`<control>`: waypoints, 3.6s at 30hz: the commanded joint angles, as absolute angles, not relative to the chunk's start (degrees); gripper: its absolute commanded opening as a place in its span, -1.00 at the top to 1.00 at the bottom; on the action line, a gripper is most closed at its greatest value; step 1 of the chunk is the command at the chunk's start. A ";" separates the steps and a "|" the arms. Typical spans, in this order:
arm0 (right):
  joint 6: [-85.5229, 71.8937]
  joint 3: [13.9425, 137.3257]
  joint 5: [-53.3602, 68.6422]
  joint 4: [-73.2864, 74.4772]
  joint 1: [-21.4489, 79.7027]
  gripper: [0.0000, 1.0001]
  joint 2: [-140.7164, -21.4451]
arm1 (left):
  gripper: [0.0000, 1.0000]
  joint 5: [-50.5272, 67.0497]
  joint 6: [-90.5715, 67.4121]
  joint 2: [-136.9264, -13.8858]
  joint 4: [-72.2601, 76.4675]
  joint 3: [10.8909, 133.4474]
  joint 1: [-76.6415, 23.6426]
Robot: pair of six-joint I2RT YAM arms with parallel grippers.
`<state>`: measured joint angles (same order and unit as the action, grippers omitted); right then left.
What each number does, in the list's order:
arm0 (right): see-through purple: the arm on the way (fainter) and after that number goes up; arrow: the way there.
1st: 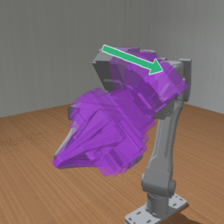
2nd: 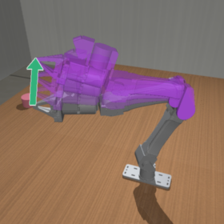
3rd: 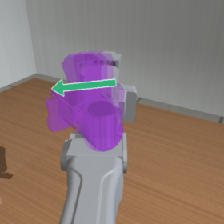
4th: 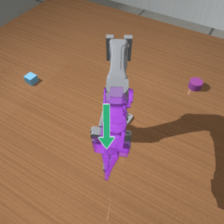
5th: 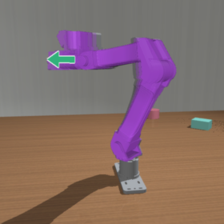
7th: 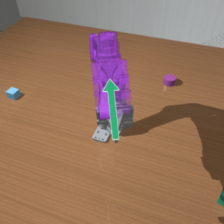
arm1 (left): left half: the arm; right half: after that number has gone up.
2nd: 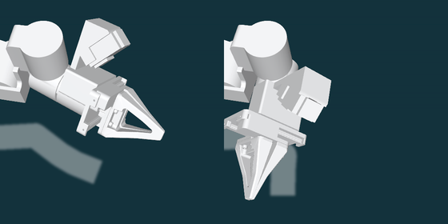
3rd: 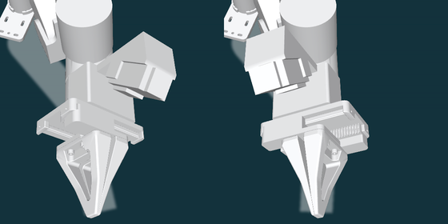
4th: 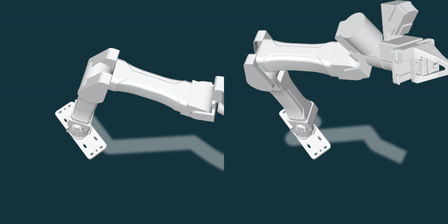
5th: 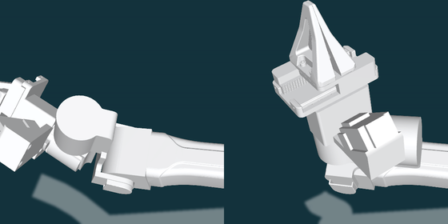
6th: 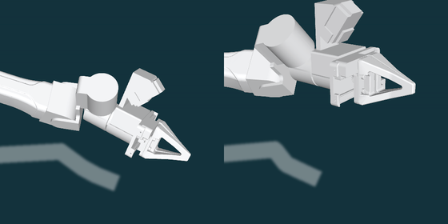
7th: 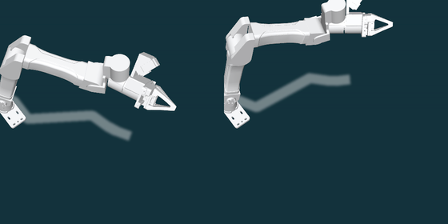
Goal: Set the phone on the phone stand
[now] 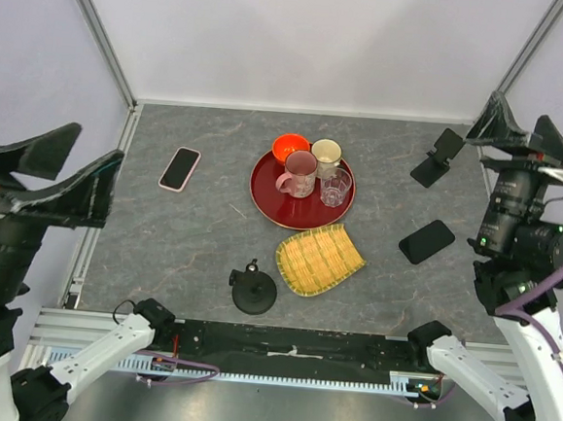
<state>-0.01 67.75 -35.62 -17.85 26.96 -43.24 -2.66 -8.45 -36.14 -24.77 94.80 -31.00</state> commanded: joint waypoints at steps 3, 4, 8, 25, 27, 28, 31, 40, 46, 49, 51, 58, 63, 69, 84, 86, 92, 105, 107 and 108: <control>-2.72 84.26 -43.41 2.34 26.72 -0.96 -59.30 | -0.88 -0.27 -9.49 -47.71 -47.16 99.75 -31.20; -2.38 88.46 -41.68 5.51 26.72 -0.96 -61.24 | -0.85 1.13 -9.84 -51.90 -50.33 99.93 -31.20; 3.42 90.88 -26.92 14.92 26.72 -0.96 -67.40 | -0.63 9.03 -10.81 -59.49 -63.26 93.99 -31.20; 7.20 99.22 20.56 37.42 26.81 -0.96 -75.75 | -0.49 28.91 -19.15 -47.73 -68.29 61.36 -32.43; 7.64 101.06 21.71 38.66 26.89 -0.96 -78.48 | -0.47 28.31 -19.95 -47.64 -68.12 60.30 -33.22; 7.91 101.60 21.45 39.28 27.16 -0.96 -79.27 | -0.45 27.26 -20.56 -47.90 -68.03 60.21 -33.66; 8.52 102.48 20.66 39.99 27.86 -0.96 -81.30 | -0.16 22.42 -22.31 -48.95 -66.98 61.69 -35.50; 11.86 100.81 18.90 39.81 30.41 -0.96 -80.51 | -0.22 12.49 -23.55 -53.17 -66.09 64.25 -41.83; 12.39 100.28 18.72 39.73 30.50 -0.96 -80.07 | -0.12 6.26 -25.04 -55.72 -66.70 65.48 -46.31; 12.57 100.20 18.63 39.64 30.50 -0.96 -79.98 | 0.01 2.65 -26.54 -57.83 -67.93 66.62 -49.56; 12.57 100.11 18.54 39.73 30.50 -0.96 -79.98 | 0.03 1.76 -27.15 -58.18 -68.03 67.41 -51.15; 12.48 100.11 17.15 39.64 30.50 -0.96 -80.24 | 0.60 -4.03 -30.84 -59.94 -70.05 68.12 -53.61; 11.26 100.37 13.63 38.85 30.50 -0.96 -81.21 | 0.95 -13.34 -44.77 -57.75 -70.40 67.94 -53.70; 10.46 101.25 11.52 38.58 30.50 -0.96 -82.79 | 0.95 -29.34 -62.90 -59.40 -72.25 72.31 -53.61; 11.34 101.69 8.09 37.19 30.50 -0.96 -83.67 | 0.95 -45.53 -94.05 -68.20 -77.70 76.73 -53.44; 10.64 101.78 7.38 36.22 30.50 -0.96 -83.76 | 0.96 -45.26 -93.96 -69.60 -77.61 76.73 -53.44; 10.28 101.52 8.62 35.33 30.59 -0.96 -83.06 | 0.95 -46.14 -93.26 -69.70 -79.02 74.89 -53.35; 11.25 100.28 10.10 34.37 30.50 -0.96 -81.30 | -0.95 -31.87 -35.12 -57.59 -48.20 70.14 -52.12; 11.25 100.11 10.81 34.37 30.59 -0.96 -81.04 | -0.98 -28.32 -24.33 -52.75 -40.66 69.00 -49.85; 11.34 100.11 11.16 34.28 30.50 -0.96 -80.86 | -0.98 -25.17 -21.47 -51.60 -38.95 68.91 -48.27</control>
<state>10.96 99.90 9.37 36.88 30.44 -83.31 -34.83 -52.10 -58.59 -58.76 69.69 -51.96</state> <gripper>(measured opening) 0.982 0.984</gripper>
